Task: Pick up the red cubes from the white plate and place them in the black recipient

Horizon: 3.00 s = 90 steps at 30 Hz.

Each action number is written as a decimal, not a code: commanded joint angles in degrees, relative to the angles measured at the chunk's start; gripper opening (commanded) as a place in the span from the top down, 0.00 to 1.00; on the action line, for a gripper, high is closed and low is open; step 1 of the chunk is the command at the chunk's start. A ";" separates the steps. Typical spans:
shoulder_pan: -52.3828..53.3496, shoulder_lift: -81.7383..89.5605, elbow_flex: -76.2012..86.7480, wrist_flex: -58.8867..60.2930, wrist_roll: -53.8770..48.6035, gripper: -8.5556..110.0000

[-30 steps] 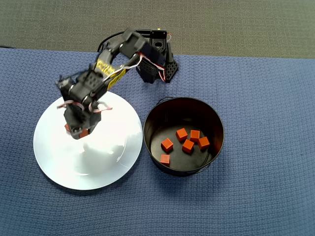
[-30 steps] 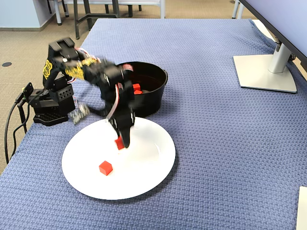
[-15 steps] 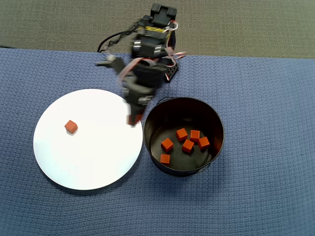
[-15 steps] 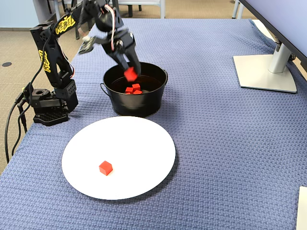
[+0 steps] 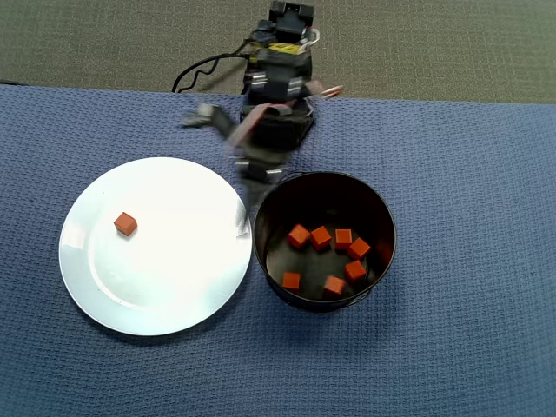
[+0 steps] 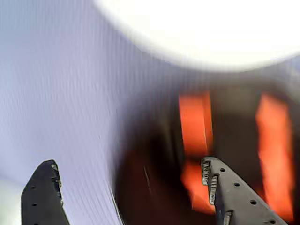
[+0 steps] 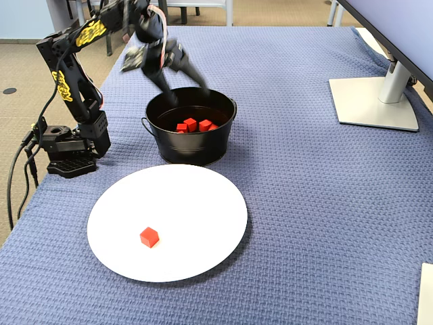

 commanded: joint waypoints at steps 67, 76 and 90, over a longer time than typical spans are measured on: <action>39.38 -41.84 -6.86 -28.48 -30.41 0.78; 38.76 -41.57 -6.33 -29.27 -29.18 0.76; 36.47 -40.61 -3.25 -30.23 -26.63 0.78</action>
